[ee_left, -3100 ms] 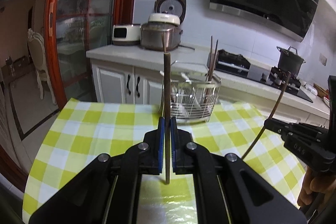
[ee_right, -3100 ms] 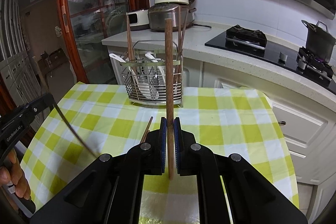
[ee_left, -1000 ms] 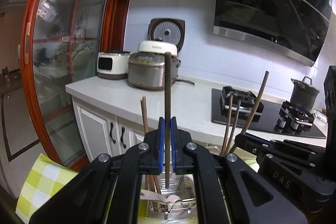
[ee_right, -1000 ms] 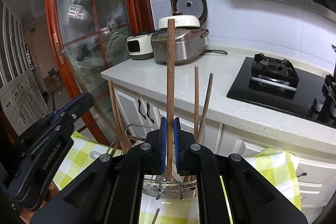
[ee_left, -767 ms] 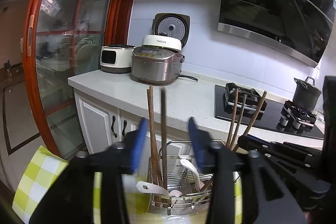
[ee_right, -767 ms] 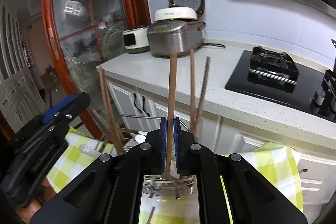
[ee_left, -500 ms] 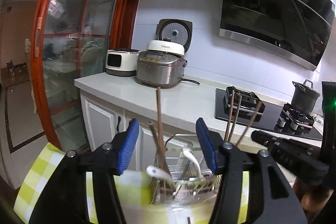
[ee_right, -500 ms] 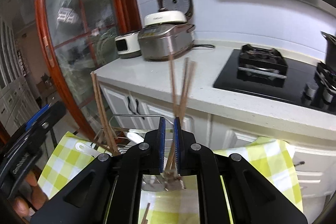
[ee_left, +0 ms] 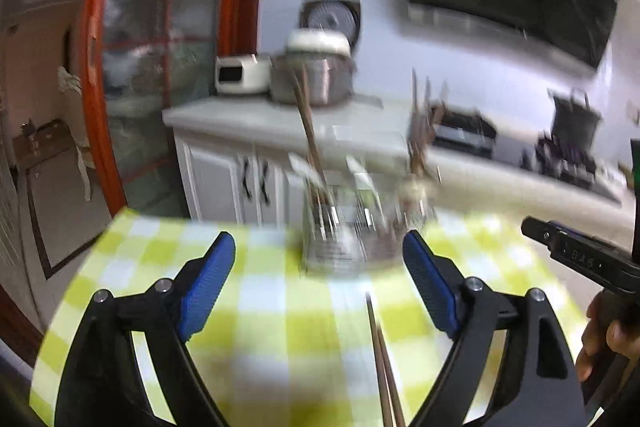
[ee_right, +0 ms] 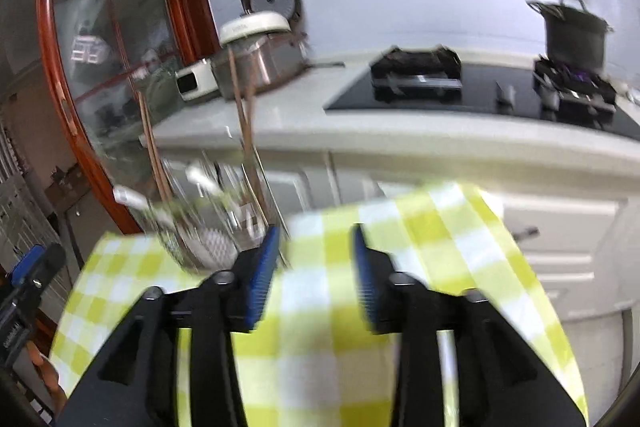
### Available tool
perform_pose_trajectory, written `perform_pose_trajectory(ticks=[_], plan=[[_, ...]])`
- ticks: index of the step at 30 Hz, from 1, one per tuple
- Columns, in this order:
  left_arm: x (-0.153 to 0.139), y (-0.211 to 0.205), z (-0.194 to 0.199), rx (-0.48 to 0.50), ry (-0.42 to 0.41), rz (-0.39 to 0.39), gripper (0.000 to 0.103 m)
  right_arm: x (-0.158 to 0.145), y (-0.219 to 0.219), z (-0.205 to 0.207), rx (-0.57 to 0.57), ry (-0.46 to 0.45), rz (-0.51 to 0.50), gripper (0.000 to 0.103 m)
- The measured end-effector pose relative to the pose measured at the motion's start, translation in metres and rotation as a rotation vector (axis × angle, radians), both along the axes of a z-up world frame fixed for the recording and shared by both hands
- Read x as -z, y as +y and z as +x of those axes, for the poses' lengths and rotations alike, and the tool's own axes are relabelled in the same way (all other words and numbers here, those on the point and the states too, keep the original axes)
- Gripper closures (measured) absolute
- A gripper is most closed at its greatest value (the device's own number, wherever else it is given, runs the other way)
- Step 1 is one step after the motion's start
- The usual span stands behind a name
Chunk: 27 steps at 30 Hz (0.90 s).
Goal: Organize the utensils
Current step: 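Withdraw both open tools from the rack back over the checked cloth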
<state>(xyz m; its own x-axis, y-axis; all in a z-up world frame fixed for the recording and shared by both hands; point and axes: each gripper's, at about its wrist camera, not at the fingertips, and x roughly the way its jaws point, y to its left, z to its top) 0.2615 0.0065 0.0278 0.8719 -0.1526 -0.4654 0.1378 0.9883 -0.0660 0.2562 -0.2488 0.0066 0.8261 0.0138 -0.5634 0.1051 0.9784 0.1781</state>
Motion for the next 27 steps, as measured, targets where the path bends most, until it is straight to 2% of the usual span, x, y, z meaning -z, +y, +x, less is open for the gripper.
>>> perform_pose_trajectory(ticks=[1, 2, 6, 11, 14, 17, 27], plan=[[0.01, -0.003, -0.003, 0.012, 0.033, 0.002, 0.023, 0.006, 0.0, -0.006, -0.003, -0.002, -0.006, 0.031], [0.021, -0.007, -0.006, 0.037, 0.079, 0.001, 0.029, 0.013, 0.0, -0.015, -0.017, -0.001, -0.015, 0.03], [0.054, -0.015, -0.009, 0.082, 0.206, 0.01, 0.048, 0.036, -0.009, -0.041, -0.02, 0.043, -0.037, 0.027], [0.09, -0.024, -0.003, 0.125, 0.328, 0.014, 0.052, 0.062, -0.019, -0.061, -0.039, 0.139, -0.022, 0.024], [0.107, -0.034, 0.002, 0.141, 0.386, 0.04, 0.068, 0.071, -0.025, -0.068, -0.04, 0.175, -0.014, 0.024], [0.116, -0.043, 0.013, 0.139, 0.419, 0.051, 0.077, 0.072, -0.031, -0.072, -0.029, 0.176, -0.017, 0.022], [0.125, -0.056, 0.028, 0.132, 0.457, 0.086, 0.079, 0.073, -0.044, -0.071, -0.023, 0.185, -0.001, 0.02]])
